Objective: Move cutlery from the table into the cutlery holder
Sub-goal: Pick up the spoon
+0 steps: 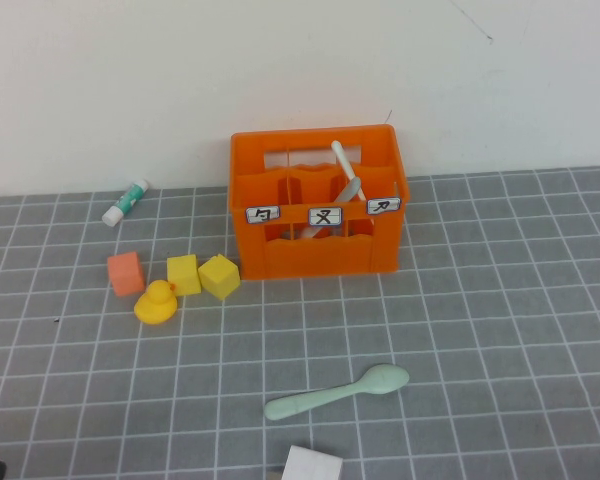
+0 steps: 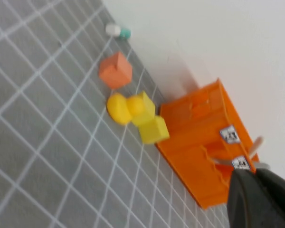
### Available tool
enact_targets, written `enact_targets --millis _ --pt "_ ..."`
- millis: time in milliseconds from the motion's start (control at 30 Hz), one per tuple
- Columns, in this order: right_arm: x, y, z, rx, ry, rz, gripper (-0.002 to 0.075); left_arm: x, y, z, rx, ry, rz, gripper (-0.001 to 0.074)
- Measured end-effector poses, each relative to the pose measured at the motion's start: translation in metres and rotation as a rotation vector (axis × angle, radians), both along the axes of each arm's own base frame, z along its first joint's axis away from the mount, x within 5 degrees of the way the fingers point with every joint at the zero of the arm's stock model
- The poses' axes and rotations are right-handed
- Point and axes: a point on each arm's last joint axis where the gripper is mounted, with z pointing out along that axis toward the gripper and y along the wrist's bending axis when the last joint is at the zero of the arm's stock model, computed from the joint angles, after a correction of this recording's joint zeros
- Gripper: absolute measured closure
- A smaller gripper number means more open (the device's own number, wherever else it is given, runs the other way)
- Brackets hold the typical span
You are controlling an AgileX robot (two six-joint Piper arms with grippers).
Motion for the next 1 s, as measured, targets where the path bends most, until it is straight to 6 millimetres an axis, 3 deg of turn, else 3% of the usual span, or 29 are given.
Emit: enact_targets --millis 200,267,367,467,600,833,1000 --pt "0.0 0.0 0.0 0.0 0.0 0.0 0.0729 0.0 -0.005 0.007 -0.193 -0.054 -0.021 0.0738" --pt "0.0 0.0 0.0 0.0 0.0 0.0 0.0729 0.001 -0.005 0.011 -0.15 -0.102 -0.038 0.0738" --pt "0.0 0.0 0.0 0.0 0.0 0.0 0.0729 -0.002 -0.011 0.028 0.073 -0.193 -0.131 0.0738" --pt "0.0 0.0 0.0 0.0 0.0 0.0 0.0729 -0.012 -0.021 0.066 0.387 -0.319 -0.253 0.0738" --pt "0.0 0.0 0.0 0.0 0.0 0.0 0.0729 -0.011 -0.023 0.102 0.739 -0.257 -0.361 0.0738" --pt "0.0 0.0 0.0 0.002 0.001 -0.001 0.0729 0.023 -0.004 0.143 1.159 0.023 -0.479 0.0738" --pt "0.0 0.0 0.0 0.002 0.001 -0.001 0.0729 0.058 0.006 0.182 1.269 0.089 -0.508 0.0738"
